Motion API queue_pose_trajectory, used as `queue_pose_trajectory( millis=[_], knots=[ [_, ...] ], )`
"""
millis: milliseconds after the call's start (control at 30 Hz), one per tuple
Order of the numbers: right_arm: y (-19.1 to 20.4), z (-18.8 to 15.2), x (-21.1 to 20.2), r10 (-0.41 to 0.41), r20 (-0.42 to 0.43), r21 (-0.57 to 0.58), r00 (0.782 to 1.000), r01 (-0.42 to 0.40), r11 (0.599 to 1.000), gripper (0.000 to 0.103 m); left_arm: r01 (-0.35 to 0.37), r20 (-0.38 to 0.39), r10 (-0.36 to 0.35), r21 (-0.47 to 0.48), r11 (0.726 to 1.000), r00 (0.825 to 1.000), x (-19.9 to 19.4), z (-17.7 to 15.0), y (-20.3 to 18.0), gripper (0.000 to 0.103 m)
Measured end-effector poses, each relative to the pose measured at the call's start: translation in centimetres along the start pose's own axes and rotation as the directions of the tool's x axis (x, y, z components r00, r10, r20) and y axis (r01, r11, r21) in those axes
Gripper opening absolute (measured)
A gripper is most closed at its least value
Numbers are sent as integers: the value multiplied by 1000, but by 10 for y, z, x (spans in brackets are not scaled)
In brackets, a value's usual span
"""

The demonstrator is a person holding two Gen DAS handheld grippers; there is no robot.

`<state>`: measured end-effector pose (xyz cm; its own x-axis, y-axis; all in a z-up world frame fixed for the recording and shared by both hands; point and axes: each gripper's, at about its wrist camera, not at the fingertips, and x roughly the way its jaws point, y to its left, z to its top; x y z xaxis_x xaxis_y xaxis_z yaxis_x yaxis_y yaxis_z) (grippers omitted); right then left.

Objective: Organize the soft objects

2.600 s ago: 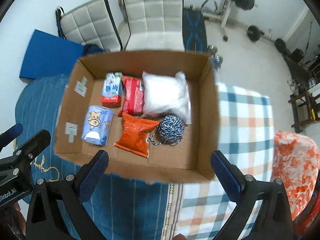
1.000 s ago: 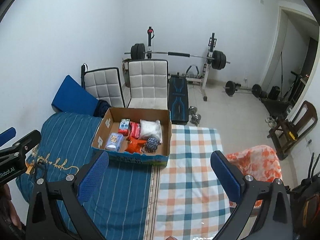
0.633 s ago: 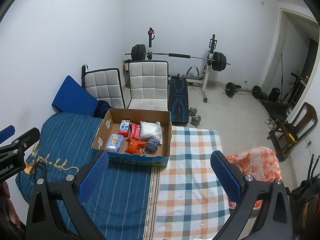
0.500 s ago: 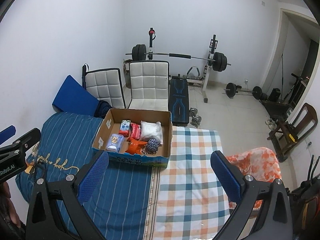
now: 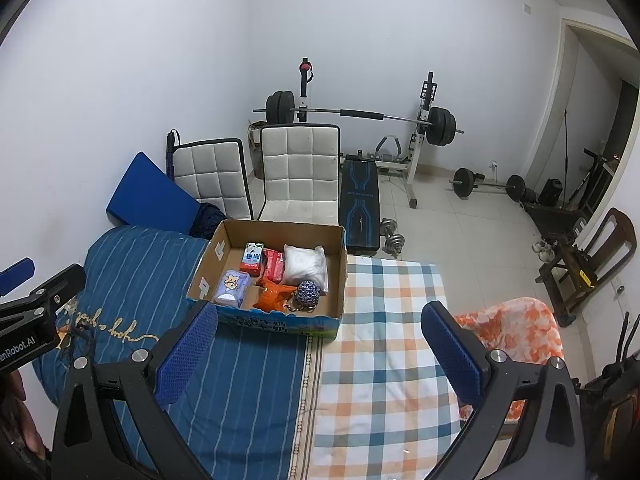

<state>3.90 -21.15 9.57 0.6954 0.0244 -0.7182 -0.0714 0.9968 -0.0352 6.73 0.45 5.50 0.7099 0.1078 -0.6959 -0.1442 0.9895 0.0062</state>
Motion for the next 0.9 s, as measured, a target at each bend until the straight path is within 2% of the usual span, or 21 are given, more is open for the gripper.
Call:
queue_pose_trajectory(
  millis=[400, 900],
  knots=[
    [10, 16, -4, 12, 24, -18, 1000, -12, 1000, 103, 1, 4, -1, -3, 1000, 1000, 0, -1, 1, 100],
    [10, 18, -6, 29, 29, -17, 999, -28, 999, 103, -3, 9, 3, -8, 1000, 1000, -2, 1, 4, 100]
  ],
)
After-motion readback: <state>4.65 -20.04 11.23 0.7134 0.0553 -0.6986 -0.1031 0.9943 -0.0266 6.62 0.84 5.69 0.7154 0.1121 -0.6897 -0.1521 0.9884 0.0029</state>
